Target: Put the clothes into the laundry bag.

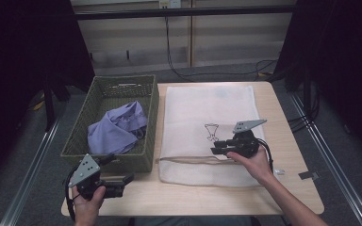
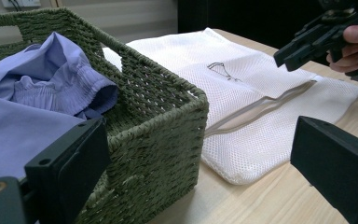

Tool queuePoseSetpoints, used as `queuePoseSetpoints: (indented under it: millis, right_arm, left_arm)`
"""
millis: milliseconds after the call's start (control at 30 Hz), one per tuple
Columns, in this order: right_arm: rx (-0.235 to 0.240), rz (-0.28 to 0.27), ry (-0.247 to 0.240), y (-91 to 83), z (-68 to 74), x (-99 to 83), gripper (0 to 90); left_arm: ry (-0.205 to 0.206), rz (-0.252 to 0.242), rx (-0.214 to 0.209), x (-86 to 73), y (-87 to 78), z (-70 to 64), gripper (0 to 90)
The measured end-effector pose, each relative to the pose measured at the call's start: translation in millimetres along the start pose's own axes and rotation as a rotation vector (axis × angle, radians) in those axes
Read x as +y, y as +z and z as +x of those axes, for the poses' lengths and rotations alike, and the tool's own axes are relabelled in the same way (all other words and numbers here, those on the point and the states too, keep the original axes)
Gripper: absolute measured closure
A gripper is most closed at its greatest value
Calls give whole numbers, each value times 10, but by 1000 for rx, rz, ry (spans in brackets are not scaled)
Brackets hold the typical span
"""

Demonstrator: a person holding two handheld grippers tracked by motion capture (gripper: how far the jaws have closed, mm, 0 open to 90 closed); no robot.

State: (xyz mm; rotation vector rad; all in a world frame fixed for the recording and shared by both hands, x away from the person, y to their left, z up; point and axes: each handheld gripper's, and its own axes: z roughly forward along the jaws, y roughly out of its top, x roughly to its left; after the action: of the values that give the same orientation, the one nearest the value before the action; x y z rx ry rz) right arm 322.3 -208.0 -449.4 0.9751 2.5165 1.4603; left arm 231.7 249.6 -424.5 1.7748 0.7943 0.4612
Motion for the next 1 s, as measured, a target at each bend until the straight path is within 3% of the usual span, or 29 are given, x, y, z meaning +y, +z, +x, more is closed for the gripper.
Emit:
queuePoseSetpoints:
  millis: [200, 433, 567, 800, 1000]
  right_arm:
    - [15, -8, 22, 116, -77, -68, 736]
    - [-7, 26, 8, 198, -139, -151, 755]
    - [-32, 55, 3, 253, -155, -222, 711]
    - [-35, 95, -8, 322, -146, -281, 678]
    - [-58, 120, -22, 377, -153, -315, 624]
  left_arm:
    - [4, 2, 0, -5, 3, 16, 45]
    - [2, 4, 8, -8, -3, 29, 45]
    - [3, -1, 6, -10, -2, 30, 45]
    - [4, 5, 5, -14, 4, 45, 45]
    - [-21, 14, 5, -25, 17, 76, 46]
